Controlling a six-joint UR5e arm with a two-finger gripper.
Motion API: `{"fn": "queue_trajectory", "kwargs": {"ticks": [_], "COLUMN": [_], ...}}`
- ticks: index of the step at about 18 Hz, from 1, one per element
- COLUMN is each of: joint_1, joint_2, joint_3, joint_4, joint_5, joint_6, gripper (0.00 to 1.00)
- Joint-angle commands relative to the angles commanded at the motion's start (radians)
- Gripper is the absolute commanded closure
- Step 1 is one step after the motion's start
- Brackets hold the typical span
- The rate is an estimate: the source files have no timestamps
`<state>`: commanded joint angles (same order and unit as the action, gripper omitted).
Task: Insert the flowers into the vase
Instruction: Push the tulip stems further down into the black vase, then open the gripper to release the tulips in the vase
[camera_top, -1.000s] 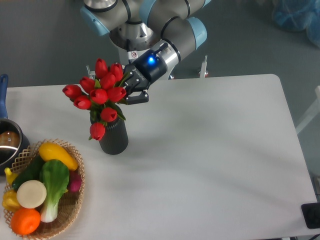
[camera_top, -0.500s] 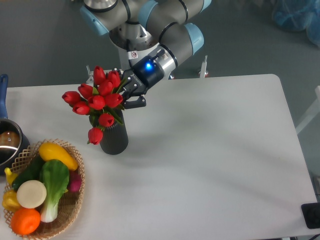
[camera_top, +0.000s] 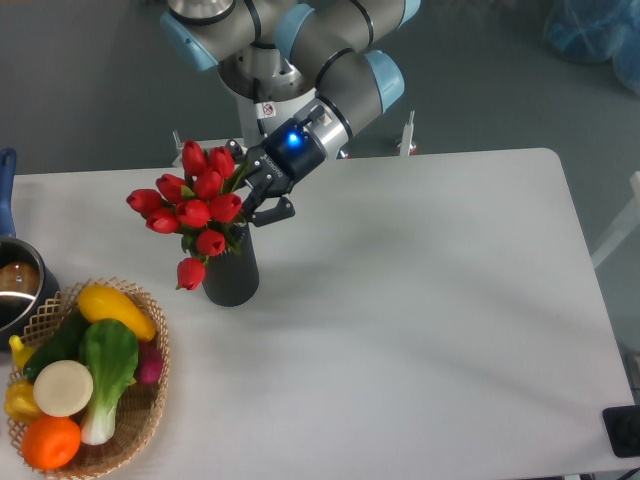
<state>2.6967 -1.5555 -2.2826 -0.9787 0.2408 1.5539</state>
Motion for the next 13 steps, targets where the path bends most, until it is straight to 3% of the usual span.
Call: {"fn": "queue_trajectory", "kwargs": {"ticks": [1,2,9,13], "joint_1": [0.000,0.002,0.046,0.107], "joint_2": [0.002,0.005,0.043,0.113], "joint_3": [0.000,0.000,0.008,0.018], "joint_4": [0.000,-0.002,-0.003,-0.009], "joint_5": [0.000,0.000,0.032,0.121], "joint_6": [-0.005,-0.008,-0.011,-0.021], "gripper": [0.08,0.00,0.00,0.00]}}
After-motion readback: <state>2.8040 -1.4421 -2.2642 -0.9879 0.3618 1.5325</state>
